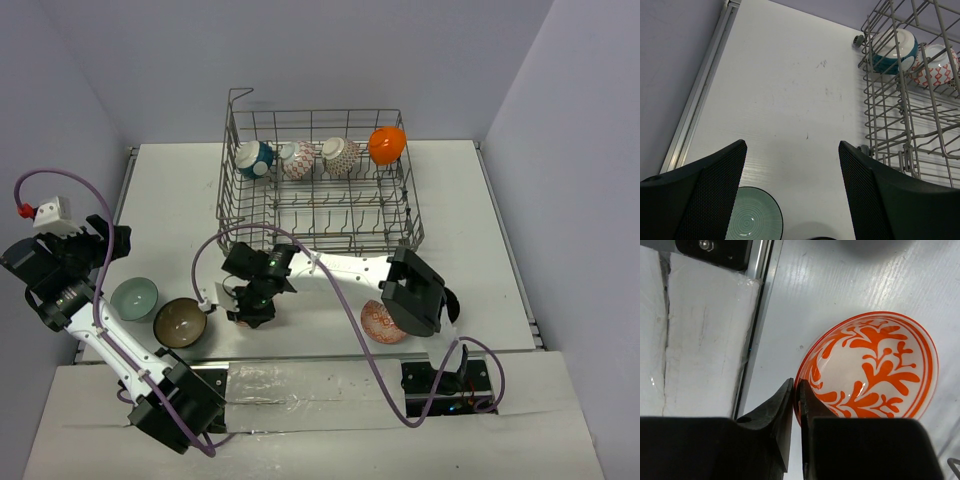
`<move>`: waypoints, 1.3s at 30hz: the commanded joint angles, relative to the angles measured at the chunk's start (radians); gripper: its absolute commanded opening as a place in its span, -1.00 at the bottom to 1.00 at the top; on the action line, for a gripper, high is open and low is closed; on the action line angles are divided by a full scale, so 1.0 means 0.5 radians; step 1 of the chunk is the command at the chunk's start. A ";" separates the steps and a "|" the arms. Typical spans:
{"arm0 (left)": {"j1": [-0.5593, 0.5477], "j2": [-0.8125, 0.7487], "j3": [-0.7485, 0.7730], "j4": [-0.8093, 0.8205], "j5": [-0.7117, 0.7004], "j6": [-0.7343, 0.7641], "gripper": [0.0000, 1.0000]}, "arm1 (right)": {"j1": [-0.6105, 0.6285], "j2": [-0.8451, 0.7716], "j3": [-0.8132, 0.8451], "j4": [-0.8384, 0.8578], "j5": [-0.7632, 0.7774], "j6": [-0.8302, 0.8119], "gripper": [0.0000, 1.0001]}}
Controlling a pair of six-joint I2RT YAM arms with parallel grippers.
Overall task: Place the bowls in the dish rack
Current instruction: Pick up the bowl from the corner of the board.
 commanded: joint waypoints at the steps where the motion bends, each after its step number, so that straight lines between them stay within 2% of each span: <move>1: 0.007 -0.040 -0.004 0.036 0.060 -0.007 0.61 | 0.008 -0.102 -0.011 -0.110 -0.084 0.005 -1.00; 4: 0.007 -0.041 0.002 0.033 0.057 -0.001 0.61 | 0.008 -0.108 -0.005 -0.223 -0.130 0.002 -1.00; 10: 0.010 -0.041 0.005 0.027 0.066 -0.007 0.62 | -0.002 -0.288 -0.140 -0.131 -0.173 0.072 -1.00; 22: 0.007 -0.041 0.027 0.012 0.081 0.009 0.62 | -0.035 -0.543 -0.107 -0.328 -0.225 0.045 -1.00; 26: 0.007 -0.050 0.045 -0.010 0.087 0.015 0.62 | -0.167 -0.589 -0.048 -0.432 -0.535 0.033 -1.00; 34: 0.007 -0.129 0.051 -0.022 0.023 0.095 0.64 | -0.428 -0.620 0.212 -1.078 -1.001 -0.387 -1.00; 39: 0.007 -0.163 0.042 0.018 0.050 0.061 0.64 | -0.517 -0.660 0.405 -1.364 -1.152 -0.565 -1.00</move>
